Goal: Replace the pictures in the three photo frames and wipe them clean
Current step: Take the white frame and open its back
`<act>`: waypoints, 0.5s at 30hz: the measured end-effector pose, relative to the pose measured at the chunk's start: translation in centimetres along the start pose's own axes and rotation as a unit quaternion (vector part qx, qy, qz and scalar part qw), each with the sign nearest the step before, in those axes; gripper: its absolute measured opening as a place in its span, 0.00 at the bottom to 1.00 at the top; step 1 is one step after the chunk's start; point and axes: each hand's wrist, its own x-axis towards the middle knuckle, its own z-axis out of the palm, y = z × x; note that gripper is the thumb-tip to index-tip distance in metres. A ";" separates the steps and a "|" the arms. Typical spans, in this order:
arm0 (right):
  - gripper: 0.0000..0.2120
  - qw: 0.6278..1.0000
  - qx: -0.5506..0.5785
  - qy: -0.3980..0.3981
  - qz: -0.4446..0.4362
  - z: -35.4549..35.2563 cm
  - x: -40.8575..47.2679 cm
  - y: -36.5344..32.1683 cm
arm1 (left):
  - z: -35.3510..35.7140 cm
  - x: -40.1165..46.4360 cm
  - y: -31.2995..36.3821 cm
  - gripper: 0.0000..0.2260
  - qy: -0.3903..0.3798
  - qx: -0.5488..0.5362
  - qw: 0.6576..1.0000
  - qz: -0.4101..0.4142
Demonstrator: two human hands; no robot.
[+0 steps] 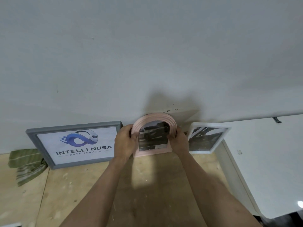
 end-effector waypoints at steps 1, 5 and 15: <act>0.18 1.000 0.005 -0.005 -0.001 0.1 -0.2 0.0 | 0.0 -0.2 0.2 0.12 0.007 0.009 1.000 0.000; 0.27 0.999 0.010 -0.013 -0.028 0.1 -1.6 0.6 | 0.8 -2.2 1.9 0.18 0.080 0.039 0.996 -0.002; 0.12 0.983 0.058 0.130 -0.117 -8.7 -3.8 3.9 | 7.5 -4.2 10.9 0.12 0.011 0.020 0.998 0.061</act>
